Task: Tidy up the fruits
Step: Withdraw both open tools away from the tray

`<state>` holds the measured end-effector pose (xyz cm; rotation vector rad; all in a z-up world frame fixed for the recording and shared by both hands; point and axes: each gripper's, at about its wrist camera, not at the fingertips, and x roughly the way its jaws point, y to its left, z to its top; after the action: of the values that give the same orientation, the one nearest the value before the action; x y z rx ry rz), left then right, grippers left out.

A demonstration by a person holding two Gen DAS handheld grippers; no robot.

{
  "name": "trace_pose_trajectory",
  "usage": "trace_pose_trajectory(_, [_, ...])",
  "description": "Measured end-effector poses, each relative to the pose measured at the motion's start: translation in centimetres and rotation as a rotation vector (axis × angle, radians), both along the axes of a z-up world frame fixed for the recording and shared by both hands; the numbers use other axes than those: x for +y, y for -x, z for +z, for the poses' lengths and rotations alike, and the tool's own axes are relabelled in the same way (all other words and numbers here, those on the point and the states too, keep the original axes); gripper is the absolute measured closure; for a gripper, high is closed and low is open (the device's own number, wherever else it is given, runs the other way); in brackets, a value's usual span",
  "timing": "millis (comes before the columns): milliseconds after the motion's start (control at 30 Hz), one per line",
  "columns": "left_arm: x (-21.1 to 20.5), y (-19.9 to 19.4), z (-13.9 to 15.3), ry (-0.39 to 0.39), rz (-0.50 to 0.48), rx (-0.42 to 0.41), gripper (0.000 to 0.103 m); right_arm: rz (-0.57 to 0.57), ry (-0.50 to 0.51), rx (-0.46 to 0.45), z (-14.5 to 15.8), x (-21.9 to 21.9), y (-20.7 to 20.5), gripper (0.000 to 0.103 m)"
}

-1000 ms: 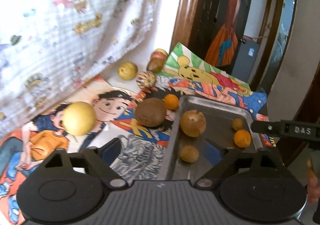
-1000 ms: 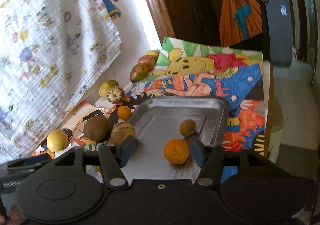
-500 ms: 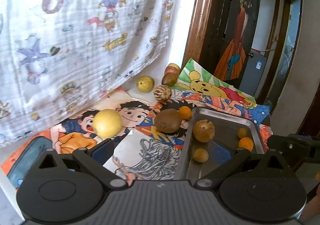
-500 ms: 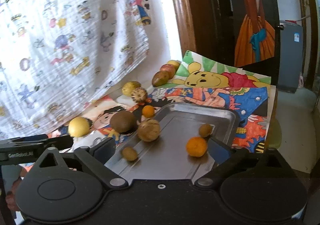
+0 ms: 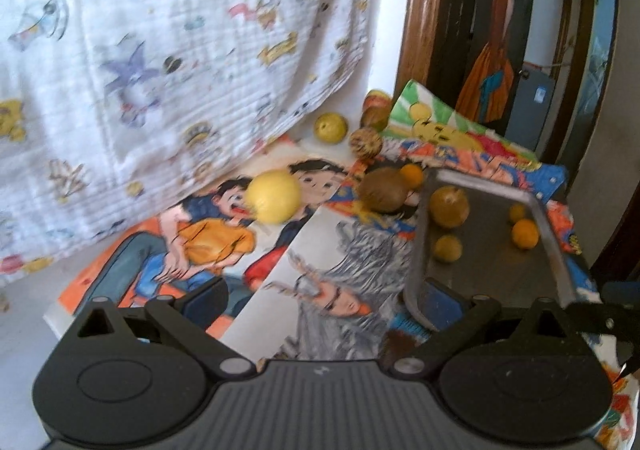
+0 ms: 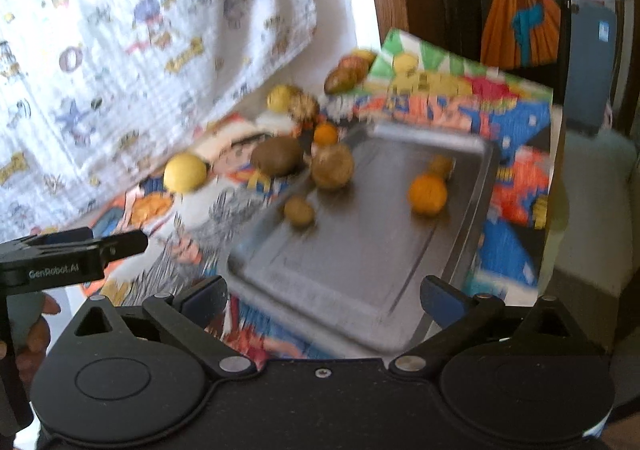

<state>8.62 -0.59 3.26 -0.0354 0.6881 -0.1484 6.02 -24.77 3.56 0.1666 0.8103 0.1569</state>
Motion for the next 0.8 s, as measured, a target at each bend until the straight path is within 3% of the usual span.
trace_pose_trajectory(367, [1.9, 1.0, -1.2, 0.017, 0.040, 0.049, 0.000, 0.040, -0.048, 0.174, -1.9, 2.3, 0.5, 0.001])
trace_pose_trajectory(800, [3.6, 0.6, -1.3, 0.013, 0.091, 0.066, 0.000, 0.164, -0.051, 0.208, -2.0, 5.8, -1.4, 0.001])
